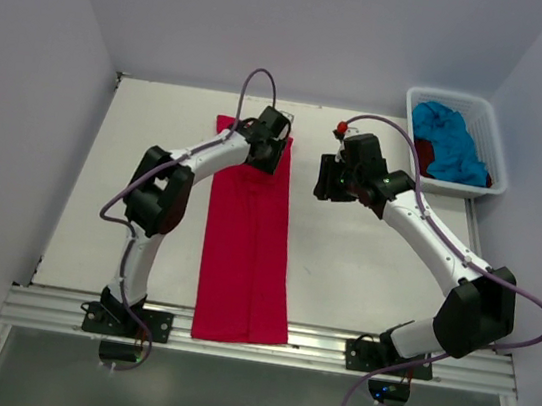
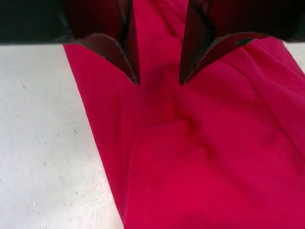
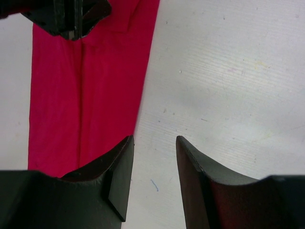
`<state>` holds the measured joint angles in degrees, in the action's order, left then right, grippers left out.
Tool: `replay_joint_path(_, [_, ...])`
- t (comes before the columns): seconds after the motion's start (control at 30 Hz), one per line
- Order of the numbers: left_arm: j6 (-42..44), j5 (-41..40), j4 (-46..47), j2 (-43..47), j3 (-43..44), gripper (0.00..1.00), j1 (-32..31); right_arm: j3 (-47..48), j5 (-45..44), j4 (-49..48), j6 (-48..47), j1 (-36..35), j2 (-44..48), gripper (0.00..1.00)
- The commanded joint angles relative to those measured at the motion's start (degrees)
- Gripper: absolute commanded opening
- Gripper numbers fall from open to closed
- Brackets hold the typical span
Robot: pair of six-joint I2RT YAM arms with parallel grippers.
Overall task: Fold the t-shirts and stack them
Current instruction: Rotate the tshirt 90 degrees
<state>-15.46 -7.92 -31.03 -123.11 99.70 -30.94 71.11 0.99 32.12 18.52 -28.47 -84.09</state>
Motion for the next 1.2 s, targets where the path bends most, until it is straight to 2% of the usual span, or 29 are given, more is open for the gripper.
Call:
replay_joint_path(0.0, [-1.06,0.36,-0.44,0.24,-1.09,0.41,-1.14,0.08,0.41,-1.36,0.28,0.08,0.69,0.44])
replay_joint_path(0.6, [2.46,-0.86,-1.14,-5.3,0.06,0.34,-2.02,-0.8,0.06,-0.83,0.46,0.17,2.79,0.44])
replay_joint_path(0.83, [2.54,-1.22,-1.49,-3.63,-0.38,0.15,-1.93,-0.98,0.15,-1.09,0.72,0.17,3.32,0.43])
replay_joint_path(1.17, [2.54,-0.69,-3.16,2.95,-1.09,0.17,-2.02,-0.89,0.67,-1.36,0.81,-0.01,2.71,0.42])
